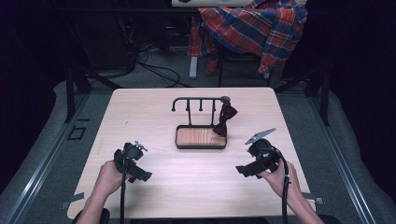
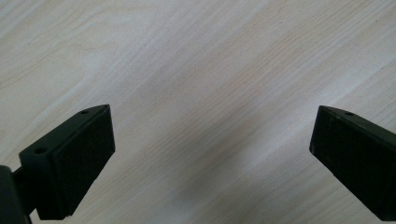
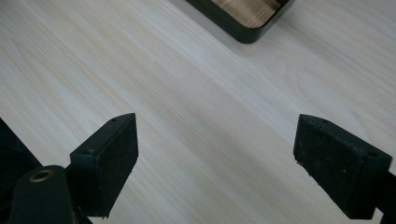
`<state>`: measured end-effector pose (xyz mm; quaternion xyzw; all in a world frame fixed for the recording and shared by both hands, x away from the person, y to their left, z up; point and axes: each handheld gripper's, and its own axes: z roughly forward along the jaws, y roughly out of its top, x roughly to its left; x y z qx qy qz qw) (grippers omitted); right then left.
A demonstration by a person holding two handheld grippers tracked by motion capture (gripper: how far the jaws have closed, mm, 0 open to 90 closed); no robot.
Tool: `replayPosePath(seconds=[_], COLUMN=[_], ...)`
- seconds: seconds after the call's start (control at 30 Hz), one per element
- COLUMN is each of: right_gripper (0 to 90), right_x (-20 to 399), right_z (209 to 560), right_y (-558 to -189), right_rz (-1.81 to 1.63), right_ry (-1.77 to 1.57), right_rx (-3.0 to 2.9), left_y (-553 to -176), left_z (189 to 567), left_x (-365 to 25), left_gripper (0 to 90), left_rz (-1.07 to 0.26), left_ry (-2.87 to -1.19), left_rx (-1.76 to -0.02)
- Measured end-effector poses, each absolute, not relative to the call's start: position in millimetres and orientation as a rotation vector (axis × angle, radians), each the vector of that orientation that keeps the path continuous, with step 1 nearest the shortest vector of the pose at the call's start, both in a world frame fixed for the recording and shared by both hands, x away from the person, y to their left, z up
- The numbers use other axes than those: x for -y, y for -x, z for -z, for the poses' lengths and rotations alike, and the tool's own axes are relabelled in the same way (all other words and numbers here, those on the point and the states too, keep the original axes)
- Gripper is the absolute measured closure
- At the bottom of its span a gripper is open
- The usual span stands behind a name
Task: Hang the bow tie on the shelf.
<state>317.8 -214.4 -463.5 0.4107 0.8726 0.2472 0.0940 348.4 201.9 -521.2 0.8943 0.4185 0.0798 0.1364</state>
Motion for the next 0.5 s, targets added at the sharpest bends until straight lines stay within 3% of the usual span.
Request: replayPosePath(seconds=[0.1, 0.5], right_gripper=[10.0, 10.8], right_x=[215.3, 225.1], right_z=[470.7, 493.7], right_y=[-314.0, -295.8], right_rz=[-0.7, -0.583], right_ry=[-1.219, -1.26], right_rx=[-2.609, -2.684], left_y=[-348.7, -348.6], left_z=[521.8, 523.8], left_x=[-201.5, -197.4], left_gripper=[0.1, 0.3], left_rz=[-0.23, -0.237], left_ry=[-2.609, -2.655], left_rx=[-1.204, -1.17])
